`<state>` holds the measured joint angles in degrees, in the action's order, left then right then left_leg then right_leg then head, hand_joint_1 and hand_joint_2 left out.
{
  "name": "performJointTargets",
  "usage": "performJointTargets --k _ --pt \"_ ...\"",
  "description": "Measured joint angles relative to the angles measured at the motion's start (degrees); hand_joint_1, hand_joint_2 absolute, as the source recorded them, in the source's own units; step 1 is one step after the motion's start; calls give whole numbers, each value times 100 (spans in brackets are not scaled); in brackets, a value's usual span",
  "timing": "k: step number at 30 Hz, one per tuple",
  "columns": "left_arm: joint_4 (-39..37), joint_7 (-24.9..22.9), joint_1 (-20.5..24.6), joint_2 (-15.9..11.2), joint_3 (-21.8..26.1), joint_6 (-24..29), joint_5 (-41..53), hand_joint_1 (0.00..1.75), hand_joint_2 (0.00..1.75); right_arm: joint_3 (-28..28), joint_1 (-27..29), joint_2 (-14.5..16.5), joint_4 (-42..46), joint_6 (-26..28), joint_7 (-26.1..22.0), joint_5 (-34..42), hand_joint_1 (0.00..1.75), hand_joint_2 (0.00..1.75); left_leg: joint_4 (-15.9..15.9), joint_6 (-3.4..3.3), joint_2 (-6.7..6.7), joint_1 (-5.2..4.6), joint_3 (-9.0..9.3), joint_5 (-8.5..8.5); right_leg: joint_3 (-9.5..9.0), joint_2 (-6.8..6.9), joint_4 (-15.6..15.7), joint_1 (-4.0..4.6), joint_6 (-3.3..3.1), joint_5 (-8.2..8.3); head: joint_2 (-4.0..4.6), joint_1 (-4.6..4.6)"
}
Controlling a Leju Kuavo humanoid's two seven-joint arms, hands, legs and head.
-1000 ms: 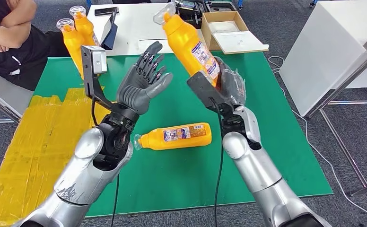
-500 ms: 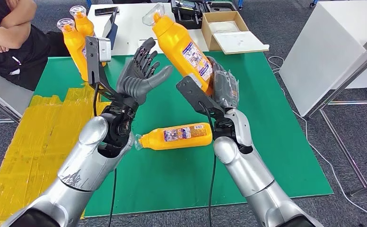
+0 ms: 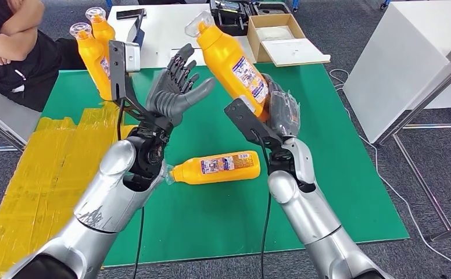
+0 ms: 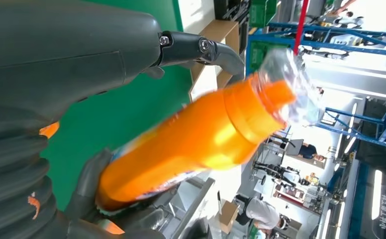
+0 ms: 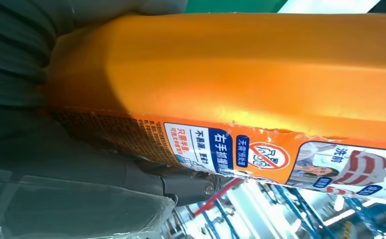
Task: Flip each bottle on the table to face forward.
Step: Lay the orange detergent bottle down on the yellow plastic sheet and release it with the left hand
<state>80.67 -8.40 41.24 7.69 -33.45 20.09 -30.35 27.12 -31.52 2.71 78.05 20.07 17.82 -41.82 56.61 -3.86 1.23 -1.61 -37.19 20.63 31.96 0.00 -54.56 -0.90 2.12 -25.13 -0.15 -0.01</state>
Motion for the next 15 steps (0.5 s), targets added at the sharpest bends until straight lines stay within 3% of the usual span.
performJointTargets --k 15 --pt "-133 -47 102 109 -97 263 -316 0 175 604 -83 322 43 221 -155 -424 175 175 -1 0 -3 0 0 0 0 -1 -2 0 -1 0 0 0"
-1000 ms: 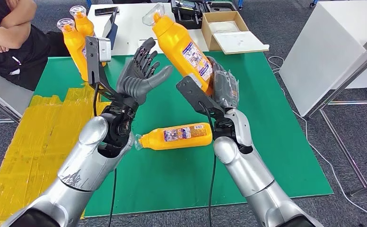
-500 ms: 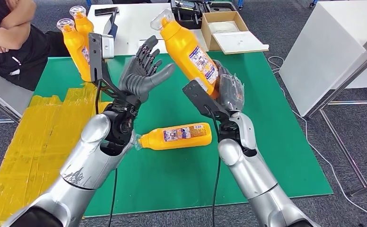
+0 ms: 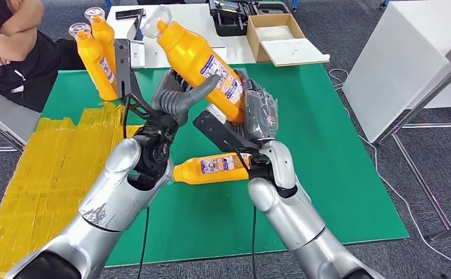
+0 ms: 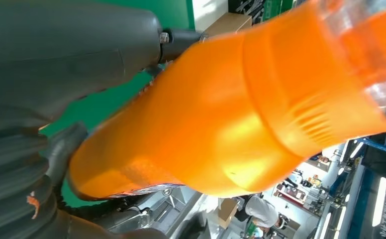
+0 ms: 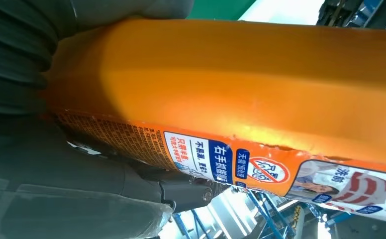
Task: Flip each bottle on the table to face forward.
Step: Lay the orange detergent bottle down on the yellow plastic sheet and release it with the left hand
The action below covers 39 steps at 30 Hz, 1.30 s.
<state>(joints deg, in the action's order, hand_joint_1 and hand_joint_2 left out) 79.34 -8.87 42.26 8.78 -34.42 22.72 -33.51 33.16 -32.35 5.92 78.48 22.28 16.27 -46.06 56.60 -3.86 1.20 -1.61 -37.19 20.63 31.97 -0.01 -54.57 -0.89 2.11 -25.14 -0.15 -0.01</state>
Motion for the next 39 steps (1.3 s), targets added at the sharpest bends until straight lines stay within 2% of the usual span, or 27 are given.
performJointTargets --k 15,22,26,27,39 --pt "-21 72 0 -5 -78 266 -172 0 175 665 -77 120 -51 11 138 740 175 175 0 1 3 0 0 -1 -1 1 0 0 0 0 0 -1" --pt "-29 85 0 -8 -83 294 -176 3 175 742 -112 122 -93 36 169 787 175 175 0 1 3 0 0 -1 -1 1 0 0 0 0 0 0" --pt "-31 115 -2 -21 -84 307 -199 170 175 813 -131 122 -126 27 200 939 175 175 0 1 3 0 -1 -1 -1 0 0 0 0 0 0 0" --pt "-30 134 -4 -26 -85 310 -204 175 175 843 -139 122 -140 26 210 997 175 175 0 1 3 0 -1 -1 -1 1 0 0 0 0 0 0" --pt "-29 212 -31 -69 -71 410 -163 175 175 1091 -287 125 -318 26 320 1377 175 175 0 1 3 0 -1 -1 -1 0 0 0 0 0 0 0"
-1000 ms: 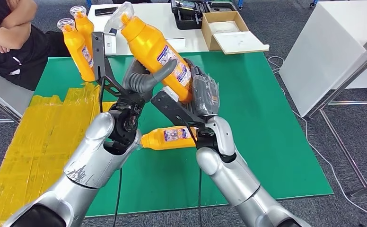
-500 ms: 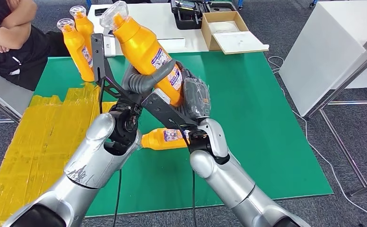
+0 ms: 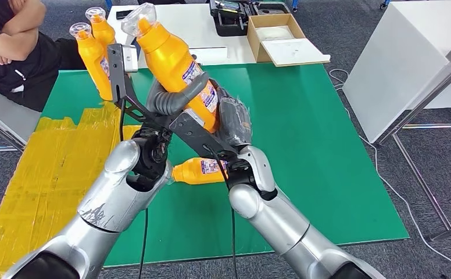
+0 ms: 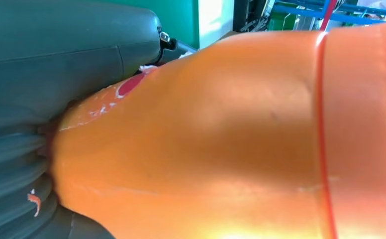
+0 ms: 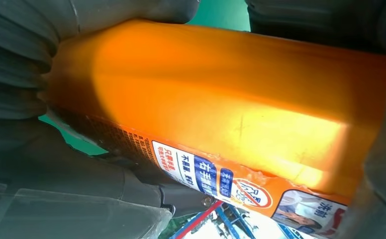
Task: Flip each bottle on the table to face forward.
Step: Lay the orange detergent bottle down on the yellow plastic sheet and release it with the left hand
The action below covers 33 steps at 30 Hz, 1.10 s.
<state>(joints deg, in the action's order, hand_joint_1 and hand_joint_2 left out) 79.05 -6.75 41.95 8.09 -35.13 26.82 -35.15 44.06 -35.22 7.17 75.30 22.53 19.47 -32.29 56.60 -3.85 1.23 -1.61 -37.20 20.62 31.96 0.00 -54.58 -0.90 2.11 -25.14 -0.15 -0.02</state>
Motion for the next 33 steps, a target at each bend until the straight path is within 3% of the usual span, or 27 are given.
performJointTargets --k 10,12,14,16,27,33 --pt "-2 15 -11 -38 67 20 -2 175 175 96 -105 6 -128 -11 -5 108 175 175 0 0 0 0 0 0 0 0 0 0 0 0 0 0" --pt "-2 21 -18 -46 76 26 -2 175 175 111 -122 6 -159 0 -25 132 89 175 0 0 0 0 0 0 0 0 0 0 0 0 0 1" --pt "-2 25 -21 -50 84 33 -1 175 175 125 -135 6 -193 15 -56 157 2 87 0 0 0 0 0 0 0 0 0 0 0 0 0 1" --pt "-1 28 -19 -64 89 37 3 175 175 146 -137 2 -230 20 -79 180 0 0 0 0 0 0 0 0 0 0 0 0 0 0 0 1" --pt "267 242 100 -394 471 -140 382 175 175 130 33 -308 -343 -22 -188 267 0 0 0 1 0 0 1 -1 0 0 0 0 0 0 0 0" --pt "294 285 111 -444 560 -167 555 175 175 105 84 -357 -338 -22 -220 236 0 0 0 1 0 0 1 -1 0 0 0 0 0 0 0 1"
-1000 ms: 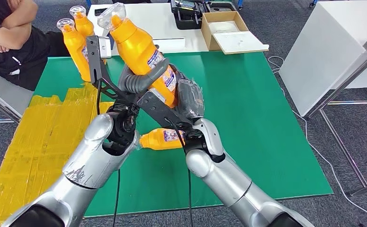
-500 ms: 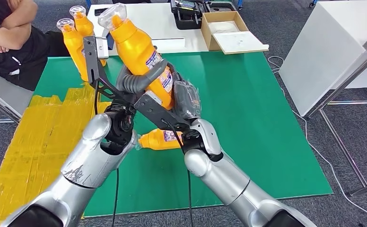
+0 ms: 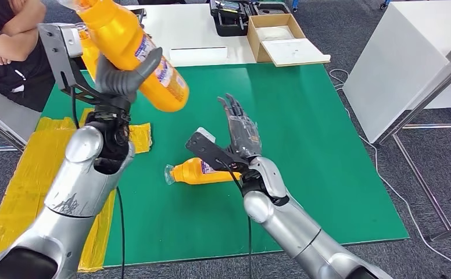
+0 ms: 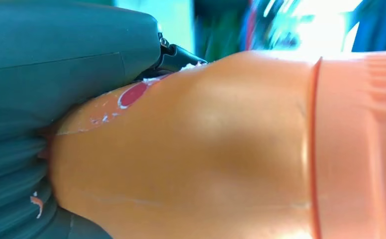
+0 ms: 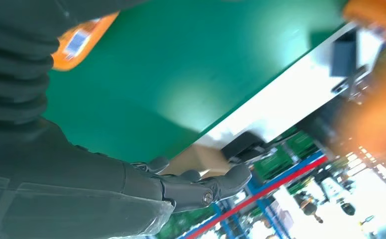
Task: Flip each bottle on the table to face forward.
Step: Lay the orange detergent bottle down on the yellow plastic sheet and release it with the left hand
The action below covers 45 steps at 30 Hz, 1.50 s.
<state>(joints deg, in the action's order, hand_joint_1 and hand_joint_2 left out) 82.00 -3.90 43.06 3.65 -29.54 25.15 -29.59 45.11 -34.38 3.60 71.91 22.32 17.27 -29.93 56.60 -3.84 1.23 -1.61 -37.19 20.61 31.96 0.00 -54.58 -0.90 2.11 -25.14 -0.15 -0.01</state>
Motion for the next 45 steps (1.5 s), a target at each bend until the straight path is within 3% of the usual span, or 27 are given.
performJointTargets --k 1,5,7,16,45 --pt "11 25 11 -72 95 -26 295 175 175 -49 58 -57 25 -2 -15 -52 0 0 0 0 0 0 0 0 0 0 0 0 0 0 0 1" --pt "-151 102 42 -735 729 -211 3373 175 175 -568 538 -458 385 -109 -105 -463 0 0 0 0 -1 1 1 0 1 -1 -1 0 0 0 0 -1" --pt "-371 120 39 -917 860 -256 4285 175 175 -740 666 -535 544 -175 -137 -562 0 0 -1 0 -1 1 1 0 1 -1 -1 0 -1 -1 0 -1" --pt "-1757 131 -106 -1415 917 -384 6614 175 175 -1026 908 -669 927 -367 -159 -751 0 0 -1 1 -2 1 1 -1 1 -2 -1 -1 -1 -1 0 1" --pt "-4263 217 -410 -1525 367 -561 8076 175 175 -1136 1103 -631 1036 -621 -189 -896 0 0 -1 1 -1 2 0 -1 2 -1 -1 -1 -2 -1 0 1"
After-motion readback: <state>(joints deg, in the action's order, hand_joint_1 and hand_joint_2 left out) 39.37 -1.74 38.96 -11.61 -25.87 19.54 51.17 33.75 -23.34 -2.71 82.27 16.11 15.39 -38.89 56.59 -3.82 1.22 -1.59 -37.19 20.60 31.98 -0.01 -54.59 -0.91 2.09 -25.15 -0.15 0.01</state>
